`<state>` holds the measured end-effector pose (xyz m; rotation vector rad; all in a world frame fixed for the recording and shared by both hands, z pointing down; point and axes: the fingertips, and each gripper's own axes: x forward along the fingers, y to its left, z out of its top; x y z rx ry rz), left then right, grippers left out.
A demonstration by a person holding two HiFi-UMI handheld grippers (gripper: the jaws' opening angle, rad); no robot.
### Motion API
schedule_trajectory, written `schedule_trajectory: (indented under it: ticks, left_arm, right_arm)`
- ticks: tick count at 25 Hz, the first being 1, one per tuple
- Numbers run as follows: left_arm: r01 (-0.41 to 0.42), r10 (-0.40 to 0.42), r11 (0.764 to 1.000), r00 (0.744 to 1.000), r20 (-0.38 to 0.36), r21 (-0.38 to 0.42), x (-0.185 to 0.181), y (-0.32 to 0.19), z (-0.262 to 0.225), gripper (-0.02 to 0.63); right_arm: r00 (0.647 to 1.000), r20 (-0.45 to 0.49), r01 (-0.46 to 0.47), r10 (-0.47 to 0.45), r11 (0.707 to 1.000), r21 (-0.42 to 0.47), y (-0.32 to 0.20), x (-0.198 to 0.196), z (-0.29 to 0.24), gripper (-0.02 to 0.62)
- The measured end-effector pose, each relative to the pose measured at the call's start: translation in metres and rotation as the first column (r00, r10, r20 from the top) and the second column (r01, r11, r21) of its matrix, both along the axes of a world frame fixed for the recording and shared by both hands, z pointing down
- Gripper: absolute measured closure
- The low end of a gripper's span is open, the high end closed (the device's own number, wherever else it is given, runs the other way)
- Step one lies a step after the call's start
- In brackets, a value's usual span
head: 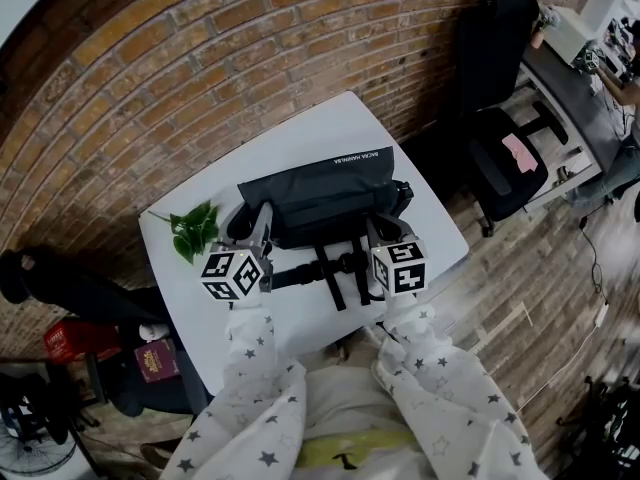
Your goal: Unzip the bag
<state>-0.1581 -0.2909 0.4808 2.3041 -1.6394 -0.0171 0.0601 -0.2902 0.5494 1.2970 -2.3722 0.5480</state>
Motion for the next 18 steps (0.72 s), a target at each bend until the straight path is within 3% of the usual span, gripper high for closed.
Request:
schedule_trajectory:
  ticks: [18]
  left_arm:
    - [0.016,-0.016,1.0,1.0,0.022,0.004,-0.003,0.002,0.0,0.465]
  right_arm:
    - [0.991,0.008,-0.13,0.13,0.991,0.002,-0.007,0.04,-0.002,0.575]
